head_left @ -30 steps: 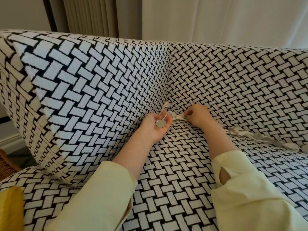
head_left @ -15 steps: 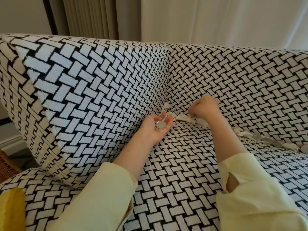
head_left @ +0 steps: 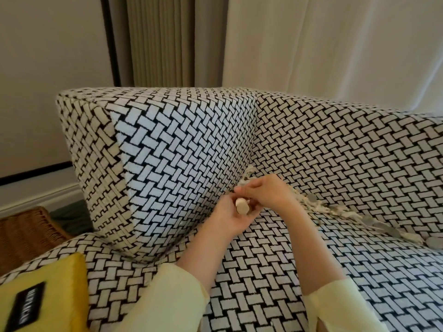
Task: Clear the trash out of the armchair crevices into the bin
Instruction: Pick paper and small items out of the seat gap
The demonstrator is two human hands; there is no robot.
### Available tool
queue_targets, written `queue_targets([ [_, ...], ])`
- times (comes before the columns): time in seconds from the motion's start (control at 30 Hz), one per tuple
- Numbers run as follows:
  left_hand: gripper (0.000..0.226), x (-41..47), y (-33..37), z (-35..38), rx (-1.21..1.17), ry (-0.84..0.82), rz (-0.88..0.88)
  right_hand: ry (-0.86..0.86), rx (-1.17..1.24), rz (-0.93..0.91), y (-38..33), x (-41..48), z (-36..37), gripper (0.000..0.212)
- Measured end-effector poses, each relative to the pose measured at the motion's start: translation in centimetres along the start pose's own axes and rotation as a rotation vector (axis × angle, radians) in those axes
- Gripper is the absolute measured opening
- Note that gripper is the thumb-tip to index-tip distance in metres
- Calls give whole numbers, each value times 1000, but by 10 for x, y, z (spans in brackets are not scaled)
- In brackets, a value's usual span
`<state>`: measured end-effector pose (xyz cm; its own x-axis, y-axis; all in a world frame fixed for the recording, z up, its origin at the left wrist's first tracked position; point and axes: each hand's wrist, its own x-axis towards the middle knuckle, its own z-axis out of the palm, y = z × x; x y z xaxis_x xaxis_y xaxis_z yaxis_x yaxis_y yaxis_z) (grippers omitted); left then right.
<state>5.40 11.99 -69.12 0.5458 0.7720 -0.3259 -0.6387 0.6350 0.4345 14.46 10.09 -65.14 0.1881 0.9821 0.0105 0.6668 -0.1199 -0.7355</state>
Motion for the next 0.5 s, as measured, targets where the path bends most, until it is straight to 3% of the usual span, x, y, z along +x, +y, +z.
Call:
queue_targets([
  [0.1, 33, -15, -2, -5, -40, 60, 22, 223, 135, -19, 0, -11, 12, 28],
  [0.17, 29, -25, -3, -6, -60, 112, 49, 388, 458, 68, -1, -21, 25, 26],
  [0.3, 25, -58, -11, -2, 15, 196, 245, 202, 1317, 399, -22, -58, 51, 35],
  [0.37, 28, -82, -18, 3, 161, 241, 391, 140, 1506, 455, -34, -76, 57, 39],
  [0.5, 34, -119, -24, 2, 411, 308, 634, 76, 1643, 423, -46, -95, 71, 37],
])
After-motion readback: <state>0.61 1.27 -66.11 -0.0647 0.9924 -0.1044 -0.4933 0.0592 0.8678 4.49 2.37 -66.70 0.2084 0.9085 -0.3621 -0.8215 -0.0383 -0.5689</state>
